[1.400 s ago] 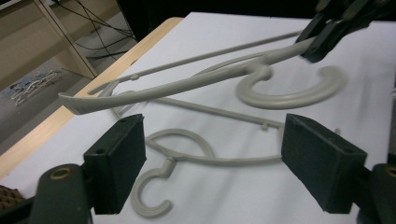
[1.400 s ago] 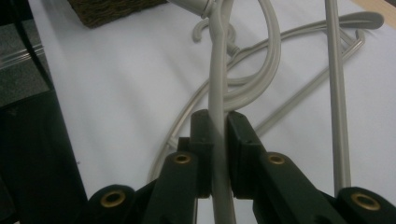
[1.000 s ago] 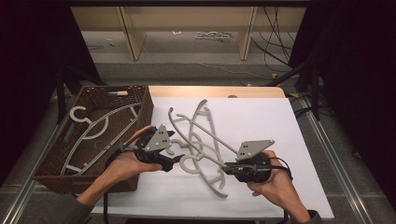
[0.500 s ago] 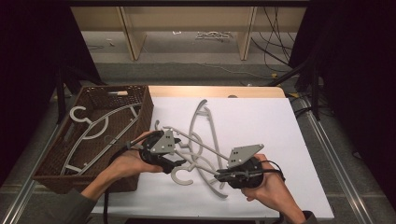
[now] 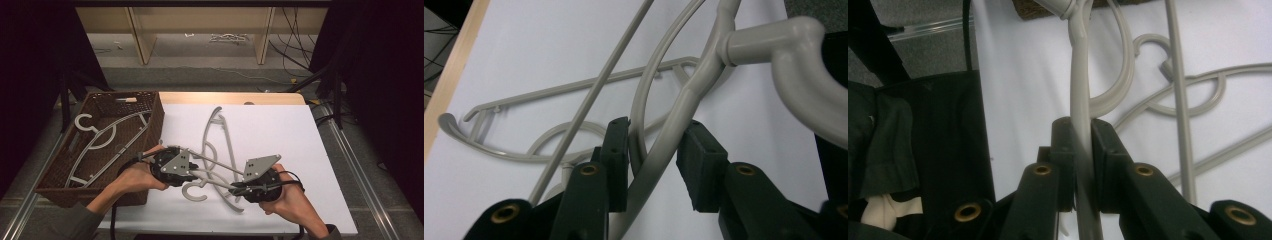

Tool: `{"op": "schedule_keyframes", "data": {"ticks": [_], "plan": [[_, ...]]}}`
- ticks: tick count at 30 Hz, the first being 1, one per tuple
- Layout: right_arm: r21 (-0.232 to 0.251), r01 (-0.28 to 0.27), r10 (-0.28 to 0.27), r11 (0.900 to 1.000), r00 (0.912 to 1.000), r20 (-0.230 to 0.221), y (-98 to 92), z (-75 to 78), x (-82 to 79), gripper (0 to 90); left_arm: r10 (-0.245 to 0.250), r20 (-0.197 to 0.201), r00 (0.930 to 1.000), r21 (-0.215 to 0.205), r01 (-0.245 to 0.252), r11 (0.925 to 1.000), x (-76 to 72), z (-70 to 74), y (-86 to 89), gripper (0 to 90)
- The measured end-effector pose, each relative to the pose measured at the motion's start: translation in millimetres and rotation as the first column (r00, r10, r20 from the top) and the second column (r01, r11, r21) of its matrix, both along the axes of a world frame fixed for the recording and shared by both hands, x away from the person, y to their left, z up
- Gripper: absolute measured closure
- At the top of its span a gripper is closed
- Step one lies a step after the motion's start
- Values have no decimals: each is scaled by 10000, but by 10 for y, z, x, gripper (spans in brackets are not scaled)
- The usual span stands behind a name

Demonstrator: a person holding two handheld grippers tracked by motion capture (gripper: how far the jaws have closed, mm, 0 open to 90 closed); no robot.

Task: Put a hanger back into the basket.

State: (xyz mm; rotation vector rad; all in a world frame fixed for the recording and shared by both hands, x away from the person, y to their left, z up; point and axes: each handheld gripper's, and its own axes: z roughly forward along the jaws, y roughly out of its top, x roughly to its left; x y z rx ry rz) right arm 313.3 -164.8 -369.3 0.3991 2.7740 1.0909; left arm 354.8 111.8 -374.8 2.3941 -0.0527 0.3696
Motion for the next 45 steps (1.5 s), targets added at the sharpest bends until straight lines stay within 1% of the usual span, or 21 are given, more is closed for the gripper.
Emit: {"op": "schedule_keyframes", "data": {"ticks": [3,5,6,8,9,14,15,17,21,24,27,30,31,33,36,37,38,39,40,42,45], "plan": [[215,65,-71,9997,9996,268,-64,37,24,773,-440,-217,9988,-38,439,9990,-15,46,5,722],[300,99,-113,9995,9988,481,-100,70,39,766,-524,-129,9985,-99,523,9986,-21,60,-12,745],[260,139,-155,9996,9979,623,-104,84,38,764,-620,-102,9980,14,621,9981,-15,70,-15,755],[-7,309,-307,9995,9948,976,-101,107,28,763,-591,-538,9968,-331,574,9978,-18,72,-31,782],[-170,487,-463,9987,9914,1228,-105,113,32,749,-708,-544,9960,-395,687,9969,-22,80,-32,789],[-310,835,-781,9960,9862,1462,-116,113,52,710,-462,-460,9979,-344,447,9984,-29,121,-55,795],[-168,1061,-1021,9942,9817,1606,-115,112,61,681,-339,-535,9980,-422,317,9986,-23,127,-56,796],[198,1439,-1453,9894,9795,1396,-135,136,75,581,46,-624,9980,-454,-74,9989,-8,145,-53,797],[1034,2445,-2588,9641,9523,1615,-216,219,87,407,961,-760,9925,-409,-994,9942,81,165,1,798],[1462,3337,-3588,9313,9097,2090,-254,289,90,334,1433,-1132,9832,-703,-1518,9859,151,192,37,798],[1957,3756,-4119,9059,8890,2003,-269,300,93,291,2062,-1565,9659,-953,-2226,9702,242,188,57,798],[2176,3999,-4420,8904,8738,2027,-272,274,93,282,2502,-1998,9474,-1244,-2778,9526,333,205,101,798],[2205,4017,-4440,8888,8740,1973,-274,269,93,282,2677,-2140,9394,-1351,-2998,9444,360,219,121,798],[2404,4186,-4669,8758,8610,2017,-267,239,87,287,2986,-2389,9240,-1619,-3411,9260,412,257,164,798],[2532,4332,-4838,8650,8539,1919,-245,181,57,287,3289,-2870,8997,-2116,-3944,8943,477,316,231,798],[2636,4348,-4893,8611,8495,1974,-234,154,49,287,3302,-2987,8954,-2225,-4018,8883,501,341,260,798],[2578,4352,-4863,8626,8539,1856,-226,133,35,283,3407,-3195,8842,-2368,-4226,8748,517,369,286,798],[2541,4324,-4827,8651,8555,1876,-210,95,28,281,3396,-3263,8822,-2438,-4256,8714,532,387,304,797],[2467,4306,-4777,8682,8597,1806,-205,75,19,281,3435,-3436,8741,-2541,-4386,8620,543,409,320,798],[2455,4262,-4735,8707,8615,1836,-195,12,5,281,3691,-3303,8687,-2580,-4592,8500,550,462,342,798],[2336,4319,-4725,8711,8668,1595,-197,-74,-6,277,3719,-3407,8635,-2685,-4684,8417,570,552,369,797]]}}
